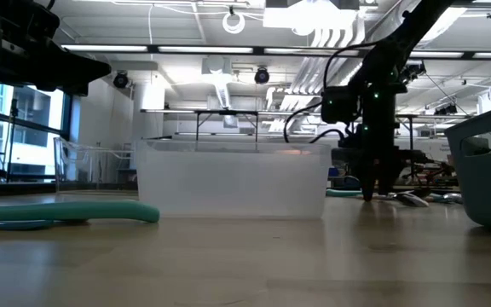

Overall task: Sort silverware by color (type)
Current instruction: Put the yellow spoon into the transparent bin

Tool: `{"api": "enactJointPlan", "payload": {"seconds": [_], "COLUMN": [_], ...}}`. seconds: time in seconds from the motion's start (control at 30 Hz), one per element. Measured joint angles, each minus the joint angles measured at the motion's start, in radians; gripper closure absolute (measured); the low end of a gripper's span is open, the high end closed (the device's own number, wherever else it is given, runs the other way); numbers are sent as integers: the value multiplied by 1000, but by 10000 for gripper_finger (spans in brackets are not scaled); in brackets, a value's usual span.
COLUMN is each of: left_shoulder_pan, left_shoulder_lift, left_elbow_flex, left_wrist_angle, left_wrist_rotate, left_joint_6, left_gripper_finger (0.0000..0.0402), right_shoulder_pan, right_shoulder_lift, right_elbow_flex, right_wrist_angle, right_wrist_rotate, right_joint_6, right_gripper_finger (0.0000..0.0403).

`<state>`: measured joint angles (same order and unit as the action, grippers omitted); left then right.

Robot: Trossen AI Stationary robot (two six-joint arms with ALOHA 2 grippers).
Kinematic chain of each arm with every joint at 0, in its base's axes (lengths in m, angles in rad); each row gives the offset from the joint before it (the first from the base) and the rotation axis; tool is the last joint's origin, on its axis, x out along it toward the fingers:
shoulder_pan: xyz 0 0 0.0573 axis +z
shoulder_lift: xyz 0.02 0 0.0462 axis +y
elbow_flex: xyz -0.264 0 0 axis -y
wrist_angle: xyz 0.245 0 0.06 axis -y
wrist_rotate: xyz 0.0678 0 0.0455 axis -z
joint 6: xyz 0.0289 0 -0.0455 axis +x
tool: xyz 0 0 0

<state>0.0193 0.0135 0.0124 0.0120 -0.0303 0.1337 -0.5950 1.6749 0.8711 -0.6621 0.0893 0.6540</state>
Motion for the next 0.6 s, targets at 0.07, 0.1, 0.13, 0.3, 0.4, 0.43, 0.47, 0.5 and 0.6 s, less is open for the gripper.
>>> {"api": "enactJointPlan", "payload": {"seconds": [0.07,0.1,0.13,0.3,0.4,0.43,0.47,0.5,0.6], "left_shoulder_pan": [0,0,0,0,0,0,0,0,0], "left_shoulder_lift": [0,0,0,0,0,0,0,0,0], "left_elbow_flex": [0,0,0,0,0,0,0,0,0], "left_wrist_angle": [0,0,0,0,0,0,0,0,0], "left_wrist_rotate": [0,0,0,0,0,0,0,0,0], "left_joint_6": [0,0,0,0,0,0,0,0,0], "left_gripper_finger": [398,398,398,398,398,398,398,398,398], "right_shoulder_pan": [0,0,1,0,0,0,0,0,0], "right_shoulder_lift": [0,0,0,1,1,1,1,1,1], "right_elbow_flex": [0,0,0,-1,-1,-1,-2,-2,-2], "right_wrist_angle": [2,5,7,18,19,19,19,19,22], "right_wrist_rotate": [-5,-7,-10,-3,-3,-4,-4,-4,-4], "right_joint_6": [0,0,0,-6,-10,-21,-29,-33,-65], "right_gripper_finger": [307,322,336,372,372,371,368,363,363]}}
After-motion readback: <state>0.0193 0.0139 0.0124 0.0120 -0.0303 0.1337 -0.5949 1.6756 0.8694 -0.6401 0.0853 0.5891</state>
